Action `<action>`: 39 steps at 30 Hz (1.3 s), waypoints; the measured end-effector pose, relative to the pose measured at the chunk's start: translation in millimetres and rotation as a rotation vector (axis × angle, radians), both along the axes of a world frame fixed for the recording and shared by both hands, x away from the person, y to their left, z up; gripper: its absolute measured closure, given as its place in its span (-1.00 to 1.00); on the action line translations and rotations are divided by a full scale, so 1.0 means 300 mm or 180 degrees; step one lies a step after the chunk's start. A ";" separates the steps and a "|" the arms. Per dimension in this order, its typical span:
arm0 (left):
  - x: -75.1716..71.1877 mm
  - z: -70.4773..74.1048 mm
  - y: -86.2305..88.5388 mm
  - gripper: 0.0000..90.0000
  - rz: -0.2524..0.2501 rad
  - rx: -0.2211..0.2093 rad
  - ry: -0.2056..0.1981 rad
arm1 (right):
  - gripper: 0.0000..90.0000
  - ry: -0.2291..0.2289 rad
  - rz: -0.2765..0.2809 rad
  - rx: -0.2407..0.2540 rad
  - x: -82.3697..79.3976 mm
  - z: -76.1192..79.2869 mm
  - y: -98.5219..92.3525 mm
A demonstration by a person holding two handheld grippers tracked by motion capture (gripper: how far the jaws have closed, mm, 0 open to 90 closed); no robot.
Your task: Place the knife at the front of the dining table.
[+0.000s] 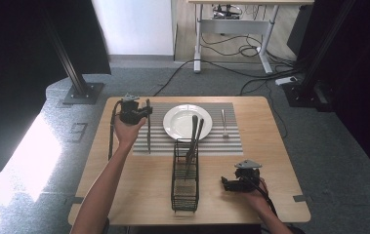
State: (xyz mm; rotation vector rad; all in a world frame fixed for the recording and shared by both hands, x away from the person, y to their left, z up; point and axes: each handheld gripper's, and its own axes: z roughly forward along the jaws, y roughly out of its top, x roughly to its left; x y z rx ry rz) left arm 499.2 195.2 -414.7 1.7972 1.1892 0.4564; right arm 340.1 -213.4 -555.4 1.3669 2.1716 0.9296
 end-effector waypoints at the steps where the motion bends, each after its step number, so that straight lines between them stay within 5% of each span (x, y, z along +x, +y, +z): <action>1: 0.012 -0.004 -0.002 0.85 -0.0001 0.0003 0.0019 | -0.91 -0.0002 -0.0001 0.0000 0.000 0.000 0.000; 10: 0.130 -0.059 -0.023 0.85 0.0031 -0.0052 0.0231 | -0.92 -0.0014 0.0012 -0.0001 0.004 -0.001 -0.001; 25: 0.177 -0.107 -0.024 0.83 0.0252 -0.0031 0.0306 | -0.92 -0.0010 0.0012 0.0002 0.006 -0.001 -0.001; 34: 0.241 -0.142 -0.039 0.82 0.0312 0.0067 0.0522 | -0.91 -0.0009 0.0016 0.0000 0.006 -0.001 0.000; 39: 0.281 -0.192 -0.037 0.82 0.0339 -0.0009 0.0665 | -0.92 -0.0009 0.0019 0.0005 0.008 -0.001 0.000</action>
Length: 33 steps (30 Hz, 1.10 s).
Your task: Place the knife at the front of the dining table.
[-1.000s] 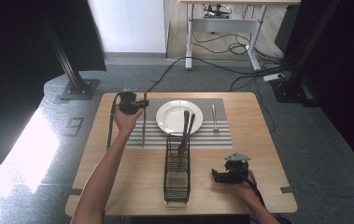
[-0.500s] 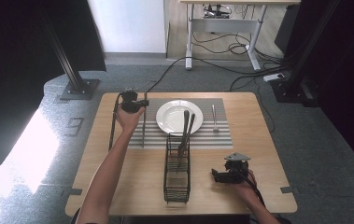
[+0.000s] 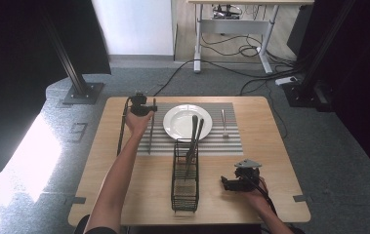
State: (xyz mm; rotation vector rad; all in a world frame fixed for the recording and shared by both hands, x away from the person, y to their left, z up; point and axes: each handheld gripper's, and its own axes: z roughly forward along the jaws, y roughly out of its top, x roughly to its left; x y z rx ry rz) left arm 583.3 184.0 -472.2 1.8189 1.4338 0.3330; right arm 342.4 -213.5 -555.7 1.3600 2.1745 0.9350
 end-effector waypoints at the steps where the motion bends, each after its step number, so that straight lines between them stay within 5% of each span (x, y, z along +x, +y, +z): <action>1: 0.007 -0.010 -0.002 0.82 0.0015 -0.0006 0.0020 | -0.91 0.0001 0.0002 -0.0001 0.000 0.000 0.000; 19: 0.076 -0.125 0.000 0.82 0.0138 -0.0067 0.0294 | -0.91 -0.0001 0.0004 0.0002 0.001 0.000 0.000; 33: 0.089 -0.183 -0.010 0.82 0.0247 0.0084 0.0457 | -0.91 -0.0001 0.0011 0.0003 0.001 0.000 0.000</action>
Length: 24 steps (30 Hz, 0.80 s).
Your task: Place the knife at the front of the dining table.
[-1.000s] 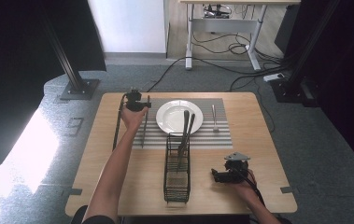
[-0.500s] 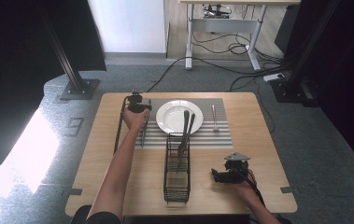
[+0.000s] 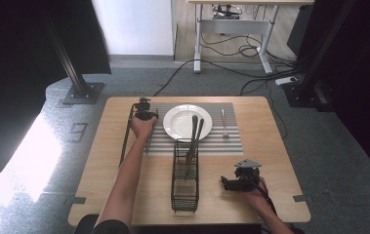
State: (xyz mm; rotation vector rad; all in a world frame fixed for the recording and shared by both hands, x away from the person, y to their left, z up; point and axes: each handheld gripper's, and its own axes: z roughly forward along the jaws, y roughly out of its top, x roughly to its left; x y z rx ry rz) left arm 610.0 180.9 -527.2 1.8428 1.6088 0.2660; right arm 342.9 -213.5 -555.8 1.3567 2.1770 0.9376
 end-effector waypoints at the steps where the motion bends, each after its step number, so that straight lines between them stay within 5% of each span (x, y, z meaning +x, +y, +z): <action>1: 0.001 -0.004 0.000 0.82 0.0000 0.0010 0.0020 | -0.91 -0.0002 0.0001 -0.0001 0.000 0.000 0.000; 19: -0.012 -0.022 -0.012 0.78 -0.0043 0.0116 -0.0099 | -0.90 -0.0004 -0.0002 -0.0002 -0.002 0.000 0.000; 24: -0.019 -0.018 0.007 0.69 -0.0062 0.0278 -0.0153 | -0.90 -0.0007 -0.0003 -0.0002 -0.002 0.000 0.000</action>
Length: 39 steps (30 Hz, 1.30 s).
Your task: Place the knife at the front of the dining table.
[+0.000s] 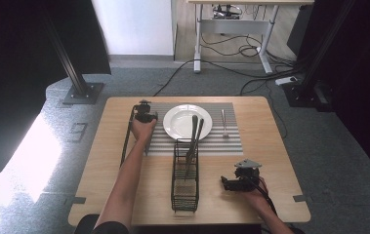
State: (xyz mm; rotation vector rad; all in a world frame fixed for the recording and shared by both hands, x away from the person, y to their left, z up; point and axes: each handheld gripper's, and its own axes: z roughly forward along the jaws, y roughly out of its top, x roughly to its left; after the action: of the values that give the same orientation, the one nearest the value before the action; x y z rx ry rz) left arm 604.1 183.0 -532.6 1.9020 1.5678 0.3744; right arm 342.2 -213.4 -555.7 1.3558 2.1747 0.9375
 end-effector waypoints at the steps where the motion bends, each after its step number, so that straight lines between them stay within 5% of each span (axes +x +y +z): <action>1: 0.000 0.000 0.000 0.69 0.0000 0.0000 0.0000 | -0.90 0.0000 0.0000 0.0000 0.000 0.000 0.000; 12: -0.076 0.018 0.030 0.55 -0.0148 -0.0039 -0.0001 | -0.89 -0.0009 -0.0004 -0.0002 -0.003 0.000 0.001; 18: -0.101 0.004 0.020 0.63 -0.0198 0.0099 0.0006 | -0.89 -0.0004 -0.0005 0.0000 -0.003 0.001 0.002; 25: -0.072 -0.001 0.005 0.75 -0.0113 0.0144 -0.0066 | -0.88 -0.0004 -0.0004 0.0001 -0.004 0.001 0.002; 32: -0.009 -0.004 0.013 0.76 0.0014 0.0061 -0.0055 | -0.89 -0.0004 0.0001 0.0004 -0.003 0.000 0.001; 39: 0.001 -0.005 0.015 0.71 0.0027 0.0003 -0.0075 | -0.89 -0.0006 0.0010 0.0004 -0.003 0.000 0.000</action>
State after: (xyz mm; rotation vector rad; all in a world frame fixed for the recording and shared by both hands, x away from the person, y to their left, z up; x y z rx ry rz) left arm 604.5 187.6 -534.0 1.8855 1.5612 0.3998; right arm 341.2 -213.5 -555.6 1.3520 2.1759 0.9410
